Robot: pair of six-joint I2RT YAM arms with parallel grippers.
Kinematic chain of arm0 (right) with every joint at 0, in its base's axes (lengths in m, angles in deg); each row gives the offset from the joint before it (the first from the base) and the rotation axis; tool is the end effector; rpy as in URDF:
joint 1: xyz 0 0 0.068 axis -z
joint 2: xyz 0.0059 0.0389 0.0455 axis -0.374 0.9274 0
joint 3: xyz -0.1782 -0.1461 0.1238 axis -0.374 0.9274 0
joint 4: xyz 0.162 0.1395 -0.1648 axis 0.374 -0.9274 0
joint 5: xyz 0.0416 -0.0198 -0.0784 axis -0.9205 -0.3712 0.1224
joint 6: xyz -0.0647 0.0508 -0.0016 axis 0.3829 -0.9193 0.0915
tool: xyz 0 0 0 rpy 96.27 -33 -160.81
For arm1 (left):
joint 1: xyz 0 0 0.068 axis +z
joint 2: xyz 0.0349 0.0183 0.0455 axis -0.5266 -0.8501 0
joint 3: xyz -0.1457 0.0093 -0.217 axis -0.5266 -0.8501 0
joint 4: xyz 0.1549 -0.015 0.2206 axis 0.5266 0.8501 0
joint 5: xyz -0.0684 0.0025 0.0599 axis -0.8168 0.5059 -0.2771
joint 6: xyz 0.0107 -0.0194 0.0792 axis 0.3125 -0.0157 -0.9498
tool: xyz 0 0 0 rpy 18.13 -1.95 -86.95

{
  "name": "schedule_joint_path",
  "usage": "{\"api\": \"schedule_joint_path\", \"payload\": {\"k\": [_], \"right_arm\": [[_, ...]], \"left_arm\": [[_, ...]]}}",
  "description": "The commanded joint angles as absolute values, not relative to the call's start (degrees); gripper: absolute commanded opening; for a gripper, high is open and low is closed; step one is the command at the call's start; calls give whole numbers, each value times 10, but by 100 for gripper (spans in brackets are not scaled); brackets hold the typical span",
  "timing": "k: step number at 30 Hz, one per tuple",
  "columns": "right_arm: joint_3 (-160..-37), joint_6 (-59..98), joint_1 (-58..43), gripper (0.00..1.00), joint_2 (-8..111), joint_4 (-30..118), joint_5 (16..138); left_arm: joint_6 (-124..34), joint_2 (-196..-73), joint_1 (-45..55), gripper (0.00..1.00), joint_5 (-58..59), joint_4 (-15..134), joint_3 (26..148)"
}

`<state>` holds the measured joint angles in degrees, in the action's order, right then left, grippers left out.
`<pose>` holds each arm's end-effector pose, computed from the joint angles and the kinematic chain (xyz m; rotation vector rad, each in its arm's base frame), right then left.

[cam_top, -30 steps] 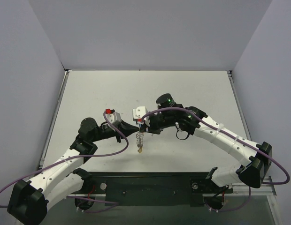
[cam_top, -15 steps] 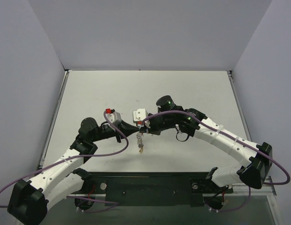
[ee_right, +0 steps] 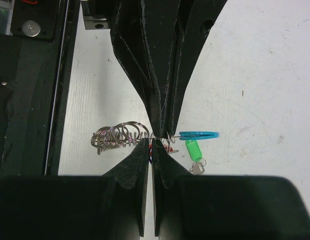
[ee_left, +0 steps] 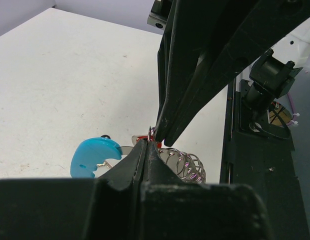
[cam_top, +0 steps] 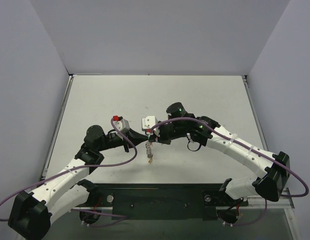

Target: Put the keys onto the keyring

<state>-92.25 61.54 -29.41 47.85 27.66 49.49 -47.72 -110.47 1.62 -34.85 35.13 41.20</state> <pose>0.1827 0.2947 0.3276 -1.6414 1.1560 0.7924 0.1856 -0.1649 0.2613 0.9103 1.3884 -1.1006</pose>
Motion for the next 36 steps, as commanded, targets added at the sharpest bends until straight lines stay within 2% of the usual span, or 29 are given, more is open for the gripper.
{"api": "schedule_joint_path", "payload": {"k": [1, 10, 21, 26, 28, 33, 36], "right_arm": [[-923, 585, -287, 3, 460, 248, 477], [-934, 561, -275, 18, 450, 250, 432], [-950, 534, -227, 22, 439, 255, 425], [-942, 531, -222, 42, 444, 276, 437], [-942, 526, -222, 44, 451, 290, 434], [-944, 514, -223, 41, 466, 323, 408], [-945, 514, -228, 35, 471, 329, 401]], "left_arm": [[-482, -1099, 25, 0, -336, 285, 438], [-485, -1102, 25, 0, -337, 287, 438], [-485, -1100, 24, 0, -340, 279, 435], [-475, -1098, 25, 0, -351, 251, 424], [-468, -1097, 25, 0, -357, 235, 421], [-463, -1096, 25, 0, -361, 223, 417], [-463, -1098, 24, 0, -364, 221, 417]]}}
